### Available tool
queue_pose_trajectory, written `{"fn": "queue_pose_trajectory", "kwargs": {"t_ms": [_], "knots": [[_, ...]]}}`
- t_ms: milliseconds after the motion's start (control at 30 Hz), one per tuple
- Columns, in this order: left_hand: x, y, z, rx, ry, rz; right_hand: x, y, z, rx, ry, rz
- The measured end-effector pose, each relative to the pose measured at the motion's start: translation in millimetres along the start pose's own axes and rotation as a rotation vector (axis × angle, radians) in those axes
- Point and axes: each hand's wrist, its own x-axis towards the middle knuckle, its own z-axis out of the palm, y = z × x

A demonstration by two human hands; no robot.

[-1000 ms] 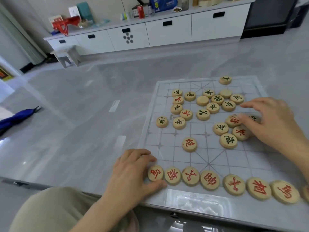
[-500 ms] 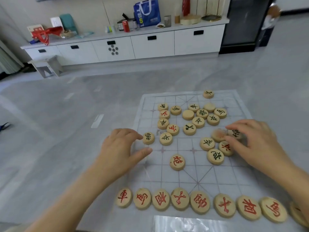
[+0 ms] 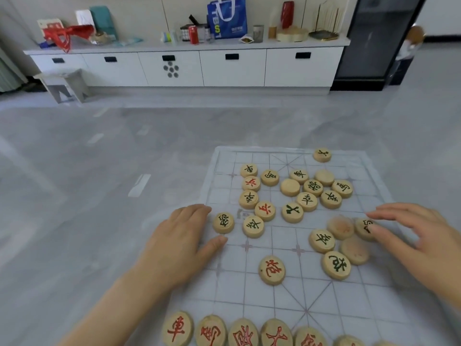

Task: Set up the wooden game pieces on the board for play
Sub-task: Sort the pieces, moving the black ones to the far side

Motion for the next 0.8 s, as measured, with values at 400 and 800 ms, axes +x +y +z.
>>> {"fn": "queue_pose_trajectory", "kwargs": {"t_ms": [400, 800], "knots": [[9.9, -14.6, 27.3, -0.213, 0.211, -0.037, -2.9, -23.8, 10.2, -0.022, -0.133, -0.009], [24.3, -21.2, 39.8, -0.163, 0.29, -0.366, 113.7, -128.5, 123.1, -0.147, -0.172, -0.006]]}}
